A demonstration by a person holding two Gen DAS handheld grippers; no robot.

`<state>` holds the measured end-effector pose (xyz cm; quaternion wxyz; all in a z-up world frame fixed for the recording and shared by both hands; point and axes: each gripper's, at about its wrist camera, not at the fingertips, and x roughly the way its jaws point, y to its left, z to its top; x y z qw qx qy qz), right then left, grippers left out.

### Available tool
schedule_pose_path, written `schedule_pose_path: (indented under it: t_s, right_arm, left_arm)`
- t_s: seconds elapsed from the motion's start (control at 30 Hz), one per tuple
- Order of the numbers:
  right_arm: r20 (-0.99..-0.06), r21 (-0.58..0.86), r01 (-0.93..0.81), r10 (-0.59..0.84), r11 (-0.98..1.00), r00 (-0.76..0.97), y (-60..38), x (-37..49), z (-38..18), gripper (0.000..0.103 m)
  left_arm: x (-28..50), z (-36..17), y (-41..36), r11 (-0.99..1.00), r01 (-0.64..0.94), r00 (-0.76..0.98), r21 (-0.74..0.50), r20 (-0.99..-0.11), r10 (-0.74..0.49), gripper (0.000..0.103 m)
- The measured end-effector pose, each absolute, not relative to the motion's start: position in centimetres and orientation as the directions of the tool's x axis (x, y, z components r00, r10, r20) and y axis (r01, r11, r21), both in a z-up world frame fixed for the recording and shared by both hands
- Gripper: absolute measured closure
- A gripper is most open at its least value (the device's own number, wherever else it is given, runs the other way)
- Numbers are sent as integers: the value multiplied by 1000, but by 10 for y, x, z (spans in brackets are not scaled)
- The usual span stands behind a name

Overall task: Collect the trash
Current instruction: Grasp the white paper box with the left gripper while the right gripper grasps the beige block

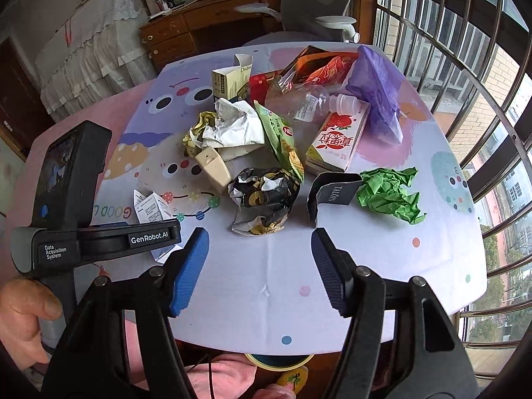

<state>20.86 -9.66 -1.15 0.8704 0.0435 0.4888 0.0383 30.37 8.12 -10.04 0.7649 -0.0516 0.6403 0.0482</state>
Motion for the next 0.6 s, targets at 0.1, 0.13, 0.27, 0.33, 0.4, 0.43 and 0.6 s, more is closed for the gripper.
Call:
schedule_pose_path:
  t_s: [0.1,0.13,0.27,0.33,0.4,0.43,0.6]
  right_arm:
    - [-850,113,-38,116,993,513,-87,227,-15,42]
    - [-852,110,-44,117,993,511,-83,232,-16,42]
    - [-860,99,-69,121,993,496,-67,254,-22,42]
    - [-864,85,-87,117,993,491,-58,265,-26,42]
    - [-867,60,-105,104,993,487,-49,276,-32,42]
    - [-869,48,-112,96,993,485,-45,283,-35,42]
    - [-884,-1,-133,61,991,463,-29,312,-54,42]
  left_arm:
    - [313,-117,83,994,-107,130,-14,-992,0,25]
    - [315,-121,85,995,-99,120,-23,-993,-11,35]
    - [319,-125,91,999,-37,138,-38,-990,-32,67]
    - [320,-125,94,999,-3,151,-50,-987,-49,67]
    - [321,-121,99,999,22,181,-46,-982,-49,67]
    - [320,-118,100,998,35,191,-43,-980,-49,67]
    - [321,-111,109,997,70,223,-32,-974,-47,67]
